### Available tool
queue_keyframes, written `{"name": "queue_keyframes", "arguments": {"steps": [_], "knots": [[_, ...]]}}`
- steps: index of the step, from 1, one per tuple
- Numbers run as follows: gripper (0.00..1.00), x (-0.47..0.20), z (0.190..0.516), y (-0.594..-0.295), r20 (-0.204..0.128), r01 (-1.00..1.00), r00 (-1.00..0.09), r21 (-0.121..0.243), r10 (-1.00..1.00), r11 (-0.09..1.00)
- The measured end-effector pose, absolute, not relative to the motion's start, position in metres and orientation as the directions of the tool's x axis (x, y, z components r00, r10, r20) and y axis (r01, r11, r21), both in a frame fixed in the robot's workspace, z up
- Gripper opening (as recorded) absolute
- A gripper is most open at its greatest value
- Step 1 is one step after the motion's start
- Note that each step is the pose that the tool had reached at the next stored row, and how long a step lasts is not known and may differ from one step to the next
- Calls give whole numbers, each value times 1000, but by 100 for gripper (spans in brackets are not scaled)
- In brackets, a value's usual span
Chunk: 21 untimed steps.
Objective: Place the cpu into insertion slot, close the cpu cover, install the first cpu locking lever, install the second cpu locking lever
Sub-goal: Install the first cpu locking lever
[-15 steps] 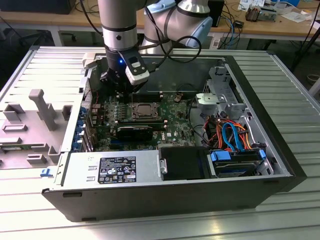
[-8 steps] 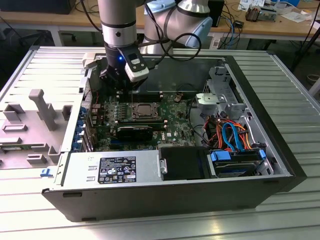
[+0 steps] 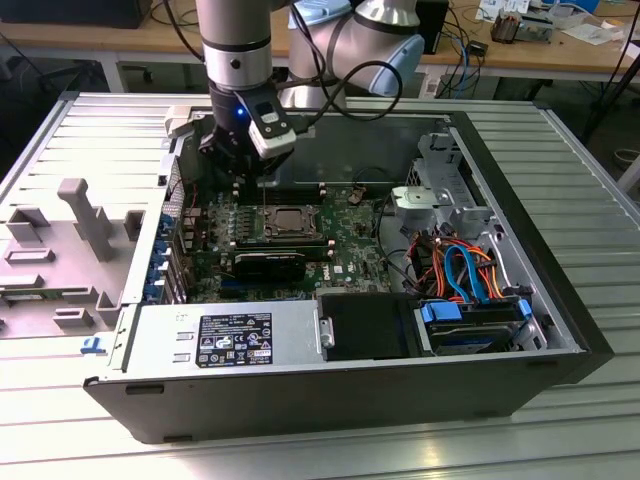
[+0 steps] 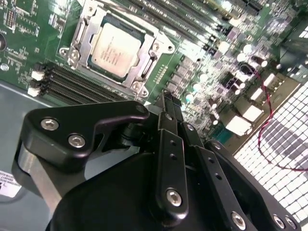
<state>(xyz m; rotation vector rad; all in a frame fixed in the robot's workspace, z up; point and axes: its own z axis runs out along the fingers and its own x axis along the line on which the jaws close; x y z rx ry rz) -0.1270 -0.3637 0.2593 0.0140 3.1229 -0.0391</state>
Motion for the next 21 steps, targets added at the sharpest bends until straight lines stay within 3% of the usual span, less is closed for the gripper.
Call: {"name": "queue_keyframes", "arguments": {"steps": [8,11,21], "knots": [[11,-128,259,-352,-18,9,-1000,-13,9,1000],[11,-128,259,-348,-18,8,-1000,25,9,1000],[11,-122,257,-340,-18,6,-1000,25,6,1000]]}}
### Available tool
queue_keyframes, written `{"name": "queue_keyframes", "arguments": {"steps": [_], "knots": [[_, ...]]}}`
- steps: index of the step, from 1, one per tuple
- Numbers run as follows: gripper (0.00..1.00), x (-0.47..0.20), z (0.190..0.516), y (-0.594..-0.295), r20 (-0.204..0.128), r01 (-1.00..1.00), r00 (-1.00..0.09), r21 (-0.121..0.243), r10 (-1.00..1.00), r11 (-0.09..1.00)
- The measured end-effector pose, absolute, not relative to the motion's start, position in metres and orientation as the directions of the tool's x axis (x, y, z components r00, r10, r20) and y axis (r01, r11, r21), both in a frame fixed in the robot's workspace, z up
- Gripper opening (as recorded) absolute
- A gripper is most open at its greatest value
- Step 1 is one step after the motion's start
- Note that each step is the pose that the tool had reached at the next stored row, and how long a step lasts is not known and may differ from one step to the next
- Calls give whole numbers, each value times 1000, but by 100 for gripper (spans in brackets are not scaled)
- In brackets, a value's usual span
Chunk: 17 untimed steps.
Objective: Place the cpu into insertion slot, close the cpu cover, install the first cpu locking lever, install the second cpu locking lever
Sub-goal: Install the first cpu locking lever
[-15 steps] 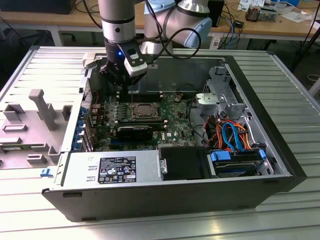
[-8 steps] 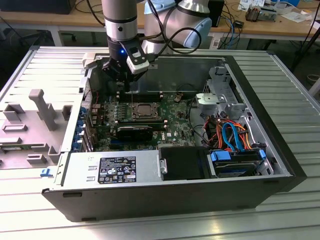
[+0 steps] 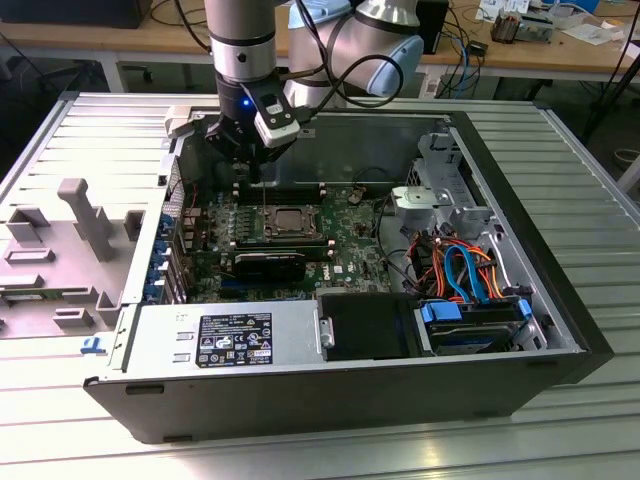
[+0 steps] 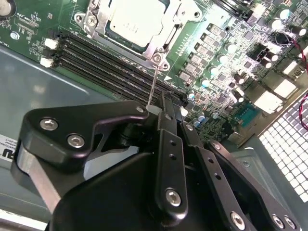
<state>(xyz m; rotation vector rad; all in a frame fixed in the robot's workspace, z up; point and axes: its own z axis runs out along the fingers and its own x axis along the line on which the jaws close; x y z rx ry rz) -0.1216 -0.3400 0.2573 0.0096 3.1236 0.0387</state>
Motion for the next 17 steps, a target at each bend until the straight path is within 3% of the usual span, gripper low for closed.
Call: {"name": "queue_keyframes", "arguments": {"steps": [17], "knots": [[11,-102,257,-340,-18,6,-1000,25,6,1000]]}}
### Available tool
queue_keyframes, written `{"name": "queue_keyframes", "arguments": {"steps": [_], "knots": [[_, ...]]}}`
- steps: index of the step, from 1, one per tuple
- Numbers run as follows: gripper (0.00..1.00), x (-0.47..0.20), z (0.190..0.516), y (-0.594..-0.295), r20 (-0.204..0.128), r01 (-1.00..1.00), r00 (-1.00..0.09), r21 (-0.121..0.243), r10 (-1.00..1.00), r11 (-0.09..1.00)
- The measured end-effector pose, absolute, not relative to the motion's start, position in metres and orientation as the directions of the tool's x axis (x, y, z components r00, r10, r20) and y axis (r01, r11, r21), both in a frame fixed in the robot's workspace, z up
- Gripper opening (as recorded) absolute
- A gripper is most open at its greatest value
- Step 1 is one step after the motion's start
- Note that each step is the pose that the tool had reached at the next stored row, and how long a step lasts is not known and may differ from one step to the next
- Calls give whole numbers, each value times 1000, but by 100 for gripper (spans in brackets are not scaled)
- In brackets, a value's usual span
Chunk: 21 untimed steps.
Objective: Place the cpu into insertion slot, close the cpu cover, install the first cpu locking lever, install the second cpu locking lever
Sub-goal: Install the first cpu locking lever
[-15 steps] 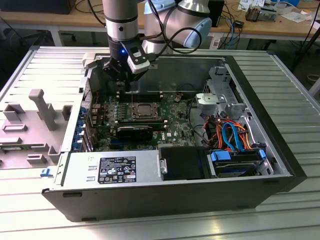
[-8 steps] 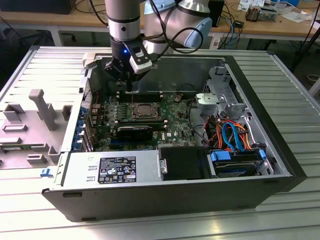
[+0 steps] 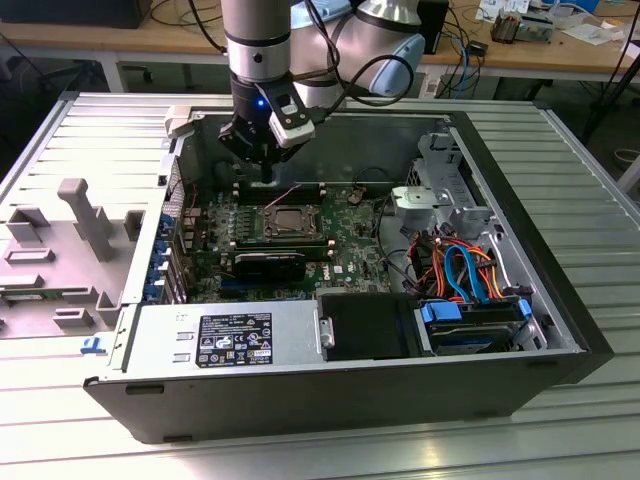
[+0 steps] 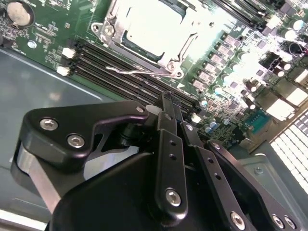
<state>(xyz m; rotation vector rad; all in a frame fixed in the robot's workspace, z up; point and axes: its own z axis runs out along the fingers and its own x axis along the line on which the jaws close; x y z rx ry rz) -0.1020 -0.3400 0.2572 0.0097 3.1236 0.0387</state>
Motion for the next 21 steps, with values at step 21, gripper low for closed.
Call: {"name": "queue_keyframes", "arguments": {"steps": [21], "knots": [[11,-100,252,-340,-18,-12,-1000,25,-11,1000]]}}
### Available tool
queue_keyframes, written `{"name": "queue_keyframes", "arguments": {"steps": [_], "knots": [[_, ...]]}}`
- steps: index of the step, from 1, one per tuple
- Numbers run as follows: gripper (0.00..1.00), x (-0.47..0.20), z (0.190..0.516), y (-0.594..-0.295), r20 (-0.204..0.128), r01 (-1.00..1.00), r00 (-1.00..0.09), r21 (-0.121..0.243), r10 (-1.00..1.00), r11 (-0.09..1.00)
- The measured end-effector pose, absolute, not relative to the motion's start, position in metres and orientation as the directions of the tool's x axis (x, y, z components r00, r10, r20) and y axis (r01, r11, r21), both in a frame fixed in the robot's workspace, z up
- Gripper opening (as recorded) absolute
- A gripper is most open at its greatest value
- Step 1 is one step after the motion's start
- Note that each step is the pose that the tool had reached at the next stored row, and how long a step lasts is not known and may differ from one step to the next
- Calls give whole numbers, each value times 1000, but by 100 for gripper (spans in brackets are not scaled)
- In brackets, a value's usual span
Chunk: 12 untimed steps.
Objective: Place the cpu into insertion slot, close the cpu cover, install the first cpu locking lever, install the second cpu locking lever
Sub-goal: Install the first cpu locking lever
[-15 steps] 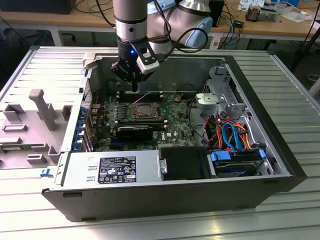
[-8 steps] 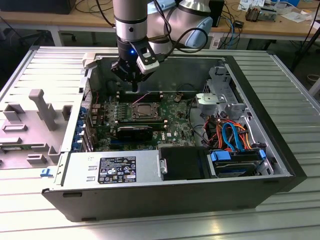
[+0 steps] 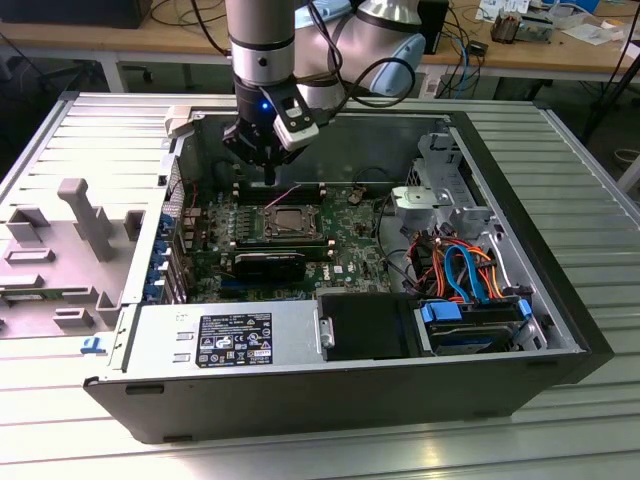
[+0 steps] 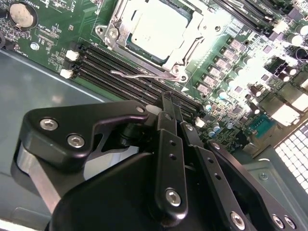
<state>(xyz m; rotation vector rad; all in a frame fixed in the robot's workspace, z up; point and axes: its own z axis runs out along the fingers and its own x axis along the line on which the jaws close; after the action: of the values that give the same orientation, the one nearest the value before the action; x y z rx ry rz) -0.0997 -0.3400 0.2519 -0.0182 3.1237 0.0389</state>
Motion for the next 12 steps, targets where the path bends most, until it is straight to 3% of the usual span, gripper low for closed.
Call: {"name": "queue_keyframes", "arguments": {"steps": [12], "knots": [[11,-100,238,-340,-18,-41,-999,24,-40,999]]}}
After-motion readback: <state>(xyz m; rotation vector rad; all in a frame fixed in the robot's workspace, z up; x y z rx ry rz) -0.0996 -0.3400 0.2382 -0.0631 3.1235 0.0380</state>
